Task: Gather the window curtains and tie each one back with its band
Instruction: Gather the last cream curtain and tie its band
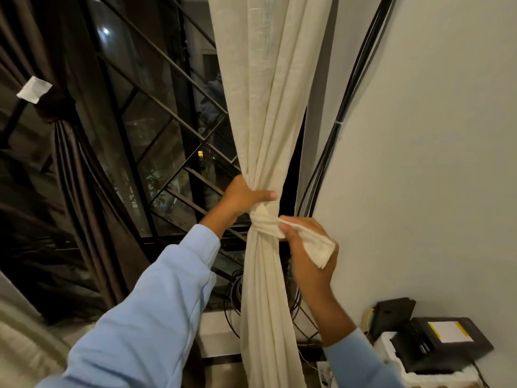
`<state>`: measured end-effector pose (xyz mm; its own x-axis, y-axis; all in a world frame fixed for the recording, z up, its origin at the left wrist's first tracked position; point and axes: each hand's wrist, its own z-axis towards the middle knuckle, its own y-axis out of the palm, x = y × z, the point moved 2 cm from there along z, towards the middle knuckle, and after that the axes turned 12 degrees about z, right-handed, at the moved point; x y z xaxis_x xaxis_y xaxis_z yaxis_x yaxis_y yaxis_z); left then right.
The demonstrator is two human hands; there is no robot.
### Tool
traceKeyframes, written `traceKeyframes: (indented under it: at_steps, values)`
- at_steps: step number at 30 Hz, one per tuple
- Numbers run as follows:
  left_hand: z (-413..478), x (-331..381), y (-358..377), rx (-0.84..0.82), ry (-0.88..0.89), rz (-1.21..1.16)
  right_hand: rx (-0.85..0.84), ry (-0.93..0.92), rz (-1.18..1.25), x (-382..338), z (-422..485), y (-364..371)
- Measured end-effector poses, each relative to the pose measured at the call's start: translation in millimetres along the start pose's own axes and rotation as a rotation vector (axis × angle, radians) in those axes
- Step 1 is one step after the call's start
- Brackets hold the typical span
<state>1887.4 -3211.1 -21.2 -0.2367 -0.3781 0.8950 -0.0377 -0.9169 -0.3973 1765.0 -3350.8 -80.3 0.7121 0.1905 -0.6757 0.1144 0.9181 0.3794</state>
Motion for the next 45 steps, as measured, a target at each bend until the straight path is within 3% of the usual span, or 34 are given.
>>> traceKeyframes:
  at_steps: [7, 13, 20, 24, 29, 32, 35, 40, 45]
  values:
    - [-17.7, -4.0, 4.9, -0.138, 0.030, -0.226, 0.362, 0.296, 0.197, 32.3, 39.9, -35.3]
    - [-32.1, -10.0, 8.0, -0.244, 0.030, -0.286, 0.318, 0.515, 0.308, 64.8, 44.0, -31.1]
    - [-44.1, -17.8, 6.5, -0.437, 0.158, -0.122, 0.264, 0.727, 0.249, 86.1, 44.5, -6.1]
    - [-40.2, -20.0, 2.9, -0.405, 0.221, -0.071, 0.276, 0.807, 0.192, 92.4, 47.7, 1.7]
    - [-31.0, -25.5, 2.5, -0.325, 0.348, 0.331, 0.261, 0.865, 0.222, 90.3, 48.9, 8.3]
    - [-27.7, -31.8, 0.9, -0.168, 0.362, 0.470, 0.209, 0.772, 0.152, 82.3, 45.1, 5.9]
    - [-27.8, -35.0, 1.7, -0.007, 0.380, 0.566, 0.239, 0.491, 0.103, 74.2, 26.9, 1.0]
    - [-30.9, -33.0, 7.0, 0.010, 0.376, 0.551, -0.174, -0.173, -0.290, 55.8, 4.9, -5.9]
    - [-30.2, -35.4, 9.2, 0.047, 0.388, 0.510, -0.250, -0.386, -0.676, 39.6, 24.4, -20.8]
